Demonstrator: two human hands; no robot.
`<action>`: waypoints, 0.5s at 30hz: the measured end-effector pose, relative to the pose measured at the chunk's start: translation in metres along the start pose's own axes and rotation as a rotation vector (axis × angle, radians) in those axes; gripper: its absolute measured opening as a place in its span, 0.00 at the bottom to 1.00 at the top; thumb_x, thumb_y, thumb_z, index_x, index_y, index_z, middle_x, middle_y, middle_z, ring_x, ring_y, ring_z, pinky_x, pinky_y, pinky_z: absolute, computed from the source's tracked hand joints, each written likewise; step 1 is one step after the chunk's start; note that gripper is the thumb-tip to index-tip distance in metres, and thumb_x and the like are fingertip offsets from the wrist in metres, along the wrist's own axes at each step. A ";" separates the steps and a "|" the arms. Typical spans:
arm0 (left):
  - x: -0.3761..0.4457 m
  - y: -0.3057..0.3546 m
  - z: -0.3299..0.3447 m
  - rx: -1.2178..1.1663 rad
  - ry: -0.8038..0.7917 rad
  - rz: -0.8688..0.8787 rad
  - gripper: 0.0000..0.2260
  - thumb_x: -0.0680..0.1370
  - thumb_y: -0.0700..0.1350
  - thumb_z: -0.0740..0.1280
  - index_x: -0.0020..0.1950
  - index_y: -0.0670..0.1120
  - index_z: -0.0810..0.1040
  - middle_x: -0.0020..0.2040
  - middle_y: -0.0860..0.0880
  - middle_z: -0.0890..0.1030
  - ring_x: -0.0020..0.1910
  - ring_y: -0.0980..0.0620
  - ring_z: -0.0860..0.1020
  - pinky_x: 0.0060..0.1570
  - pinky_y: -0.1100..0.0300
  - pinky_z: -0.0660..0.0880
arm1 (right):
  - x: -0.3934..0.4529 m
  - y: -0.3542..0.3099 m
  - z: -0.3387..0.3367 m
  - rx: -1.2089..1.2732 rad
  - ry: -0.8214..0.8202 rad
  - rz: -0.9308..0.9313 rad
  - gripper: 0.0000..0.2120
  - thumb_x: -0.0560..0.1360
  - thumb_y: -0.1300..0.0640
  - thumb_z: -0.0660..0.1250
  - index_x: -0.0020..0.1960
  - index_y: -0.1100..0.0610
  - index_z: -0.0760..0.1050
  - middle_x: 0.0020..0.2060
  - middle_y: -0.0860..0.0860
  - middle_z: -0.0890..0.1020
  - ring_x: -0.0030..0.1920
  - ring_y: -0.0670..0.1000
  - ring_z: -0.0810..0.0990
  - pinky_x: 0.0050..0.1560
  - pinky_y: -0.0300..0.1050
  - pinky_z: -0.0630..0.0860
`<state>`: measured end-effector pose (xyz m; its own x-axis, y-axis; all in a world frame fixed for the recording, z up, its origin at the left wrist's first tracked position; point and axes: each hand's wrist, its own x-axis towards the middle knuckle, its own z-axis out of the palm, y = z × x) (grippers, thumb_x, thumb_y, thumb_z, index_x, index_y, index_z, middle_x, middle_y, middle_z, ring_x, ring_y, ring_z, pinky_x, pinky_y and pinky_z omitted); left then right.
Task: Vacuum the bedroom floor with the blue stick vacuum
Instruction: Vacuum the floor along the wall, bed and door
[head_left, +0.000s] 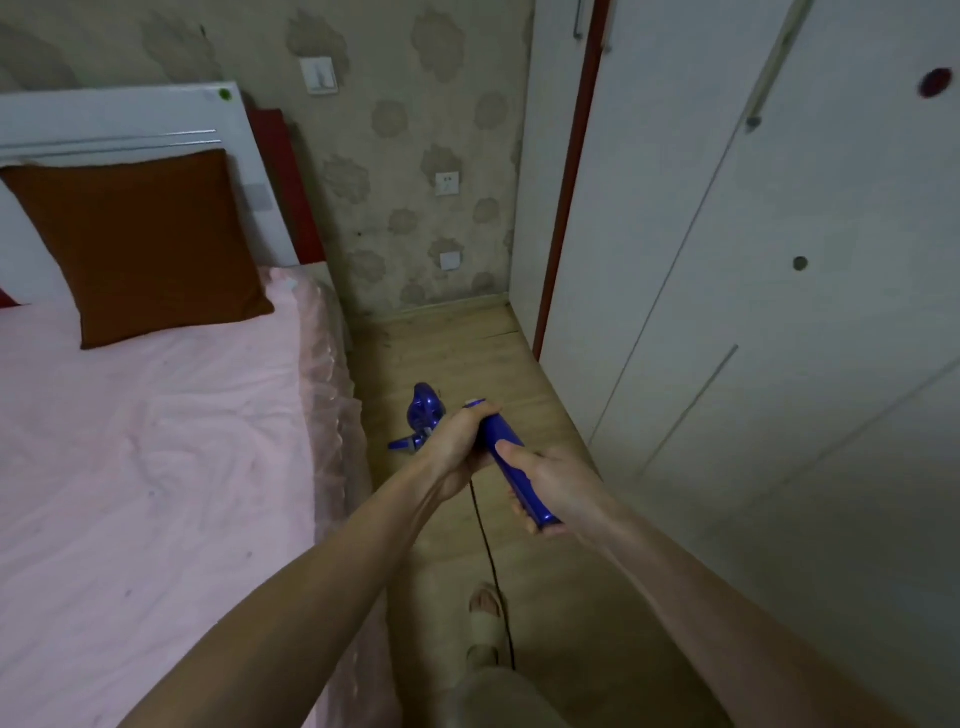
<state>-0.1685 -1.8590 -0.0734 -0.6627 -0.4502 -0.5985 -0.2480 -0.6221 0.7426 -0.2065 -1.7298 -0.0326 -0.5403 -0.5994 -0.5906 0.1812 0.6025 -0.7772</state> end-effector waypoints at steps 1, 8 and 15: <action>0.016 0.013 -0.002 -0.007 0.005 0.006 0.05 0.79 0.43 0.65 0.46 0.42 0.72 0.39 0.46 0.72 0.36 0.53 0.73 0.31 0.62 0.76 | 0.018 -0.011 -0.002 -0.018 -0.005 -0.009 0.20 0.79 0.42 0.61 0.46 0.60 0.74 0.28 0.51 0.78 0.22 0.47 0.75 0.23 0.38 0.68; 0.122 0.104 -0.003 -0.006 0.016 0.028 0.04 0.78 0.43 0.66 0.46 0.43 0.72 0.38 0.47 0.73 0.35 0.54 0.73 0.31 0.63 0.75 | 0.135 -0.090 -0.024 -0.020 -0.028 -0.008 0.19 0.79 0.42 0.62 0.51 0.59 0.74 0.31 0.51 0.78 0.26 0.47 0.76 0.29 0.39 0.73; 0.220 0.170 -0.029 -0.001 0.023 0.006 0.05 0.77 0.42 0.66 0.48 0.43 0.72 0.37 0.47 0.74 0.35 0.53 0.75 0.31 0.63 0.76 | 0.232 -0.156 -0.021 -0.024 -0.046 0.034 0.20 0.79 0.43 0.62 0.54 0.60 0.74 0.32 0.51 0.78 0.25 0.45 0.76 0.26 0.37 0.72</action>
<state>-0.3361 -2.0820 -0.0872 -0.6476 -0.4683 -0.6011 -0.2435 -0.6203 0.7456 -0.3773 -1.9517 -0.0439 -0.4959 -0.6017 -0.6262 0.1787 0.6349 -0.7516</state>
